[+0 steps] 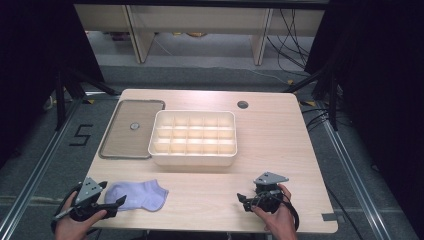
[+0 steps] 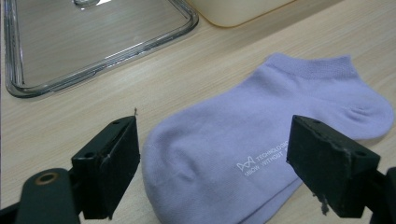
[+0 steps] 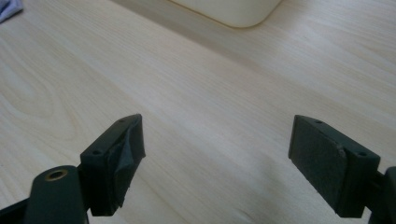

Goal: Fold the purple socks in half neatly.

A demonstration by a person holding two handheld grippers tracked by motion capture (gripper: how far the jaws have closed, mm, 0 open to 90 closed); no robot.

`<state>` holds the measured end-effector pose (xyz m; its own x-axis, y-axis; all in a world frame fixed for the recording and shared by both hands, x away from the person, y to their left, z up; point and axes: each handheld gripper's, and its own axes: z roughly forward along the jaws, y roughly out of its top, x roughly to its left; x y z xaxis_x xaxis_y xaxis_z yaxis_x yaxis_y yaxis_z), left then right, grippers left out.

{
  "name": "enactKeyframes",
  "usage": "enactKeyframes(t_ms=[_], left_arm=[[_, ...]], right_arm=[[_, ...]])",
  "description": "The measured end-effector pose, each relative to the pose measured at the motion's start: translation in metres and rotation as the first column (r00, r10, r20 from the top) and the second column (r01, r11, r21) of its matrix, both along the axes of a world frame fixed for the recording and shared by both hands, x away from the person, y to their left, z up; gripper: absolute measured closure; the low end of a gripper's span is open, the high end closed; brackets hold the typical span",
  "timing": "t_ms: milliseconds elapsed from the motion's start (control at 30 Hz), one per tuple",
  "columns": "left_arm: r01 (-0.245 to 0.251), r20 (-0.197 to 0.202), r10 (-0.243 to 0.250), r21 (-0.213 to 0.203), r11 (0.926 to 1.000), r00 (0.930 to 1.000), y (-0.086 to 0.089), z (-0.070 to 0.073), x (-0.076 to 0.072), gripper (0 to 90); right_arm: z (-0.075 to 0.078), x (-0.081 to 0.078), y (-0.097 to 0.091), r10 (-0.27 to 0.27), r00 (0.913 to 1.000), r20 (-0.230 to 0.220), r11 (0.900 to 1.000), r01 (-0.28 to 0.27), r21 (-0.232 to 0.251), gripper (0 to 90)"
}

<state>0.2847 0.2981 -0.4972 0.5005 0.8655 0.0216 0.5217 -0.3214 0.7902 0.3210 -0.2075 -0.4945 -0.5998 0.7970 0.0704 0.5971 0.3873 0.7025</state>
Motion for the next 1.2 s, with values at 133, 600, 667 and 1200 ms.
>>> enactKeyframes(t_ms=[133, 600, 667, 1200], left_arm=[[0.009, -0.004, -0.009, 0.012, 0.9999, 1.0000, -0.001, 0.000, 0.001, 16.2], [0.010, -0.005, -0.010, 0.012, 0.9999, 0.9999, 0.000, 0.000, -0.003, 16.2], [0.005, 0.001, -0.005, 0.003, 1.0000, 1.0000, -0.001, -0.001, -0.003, 16.2], [0.021, -0.014, -0.020, 0.036, 0.9991, 0.9997, 0.002, 0.001, -0.005, 16.2]], right_arm=[[-0.001, -0.001, 0.003, 0.024, 0.9995, -0.023, 0.9996, -0.024, 0.017, 20.9], [0.001, 0.001, 0.007, 0.055, 0.9984, 0.011, 0.9983, -0.055, 0.020, 23.3], [0.002, 0.000, 0.011, 0.046, 0.9988, -0.015, 0.9985, -0.046, 0.030, 23.5], [0.008, -0.001, 0.044, 0.153, 0.9878, 0.027, 0.9874, -0.154, 0.035, 34.9]])
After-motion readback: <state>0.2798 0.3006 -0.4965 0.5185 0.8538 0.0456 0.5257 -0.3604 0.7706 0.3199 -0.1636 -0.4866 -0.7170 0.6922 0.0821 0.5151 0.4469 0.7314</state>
